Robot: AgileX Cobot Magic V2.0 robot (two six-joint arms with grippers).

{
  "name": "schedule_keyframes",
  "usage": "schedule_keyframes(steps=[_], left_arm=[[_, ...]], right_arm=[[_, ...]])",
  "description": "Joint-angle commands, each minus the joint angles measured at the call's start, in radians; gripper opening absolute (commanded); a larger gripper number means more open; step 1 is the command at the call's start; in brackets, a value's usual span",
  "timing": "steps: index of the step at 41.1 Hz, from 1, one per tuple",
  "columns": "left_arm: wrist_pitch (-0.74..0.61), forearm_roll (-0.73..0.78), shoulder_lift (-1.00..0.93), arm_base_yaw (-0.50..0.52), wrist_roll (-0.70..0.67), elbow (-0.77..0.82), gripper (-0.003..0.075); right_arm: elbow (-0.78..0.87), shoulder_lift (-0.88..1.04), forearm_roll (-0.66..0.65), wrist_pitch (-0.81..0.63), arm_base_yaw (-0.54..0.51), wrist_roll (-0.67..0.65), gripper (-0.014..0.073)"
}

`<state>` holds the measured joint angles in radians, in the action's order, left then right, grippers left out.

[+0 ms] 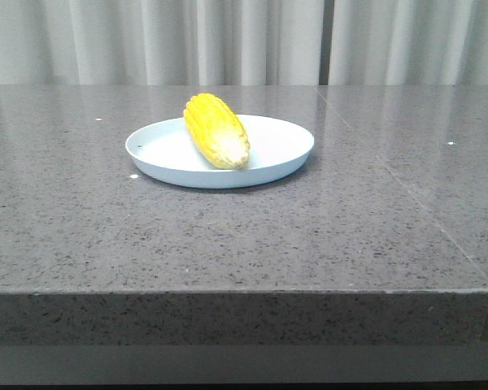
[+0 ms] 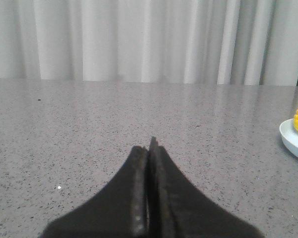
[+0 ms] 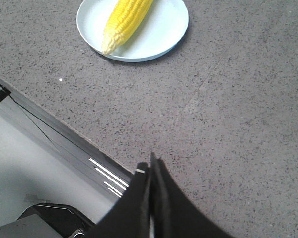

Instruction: Place corn on plate with both arms

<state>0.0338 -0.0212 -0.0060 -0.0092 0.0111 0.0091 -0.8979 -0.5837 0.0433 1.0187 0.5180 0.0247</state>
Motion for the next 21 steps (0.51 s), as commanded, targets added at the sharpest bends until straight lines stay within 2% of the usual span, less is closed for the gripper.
schedule_keyframes(steps=[1,5,10,17,21], left_arm=[[-0.090,-0.006,-0.016,-0.007,0.001,0.023,-0.0020],[-0.090,-0.006,-0.016,-0.007,0.001,0.023,-0.0020],[-0.090,-0.006,-0.016,-0.007,0.001,0.023,-0.0020],[-0.090,-0.006,-0.016,-0.007,0.001,0.023,-0.0020],[-0.090,-0.006,-0.016,-0.007,0.001,0.023,-0.0020]], right_arm=[[0.001,0.035,0.005,-0.080,-0.044,0.003,-0.0066],[0.085,0.114,-0.006,-0.178,-0.154,0.003,-0.0066],[0.280,0.259,-0.006,-0.417,-0.293,0.003,-0.0066],[0.539,0.432,-0.005,-0.734,-0.400,0.003,-0.0066],[0.675,0.517,-0.004,-0.860,-0.456,0.003,-0.0066]])
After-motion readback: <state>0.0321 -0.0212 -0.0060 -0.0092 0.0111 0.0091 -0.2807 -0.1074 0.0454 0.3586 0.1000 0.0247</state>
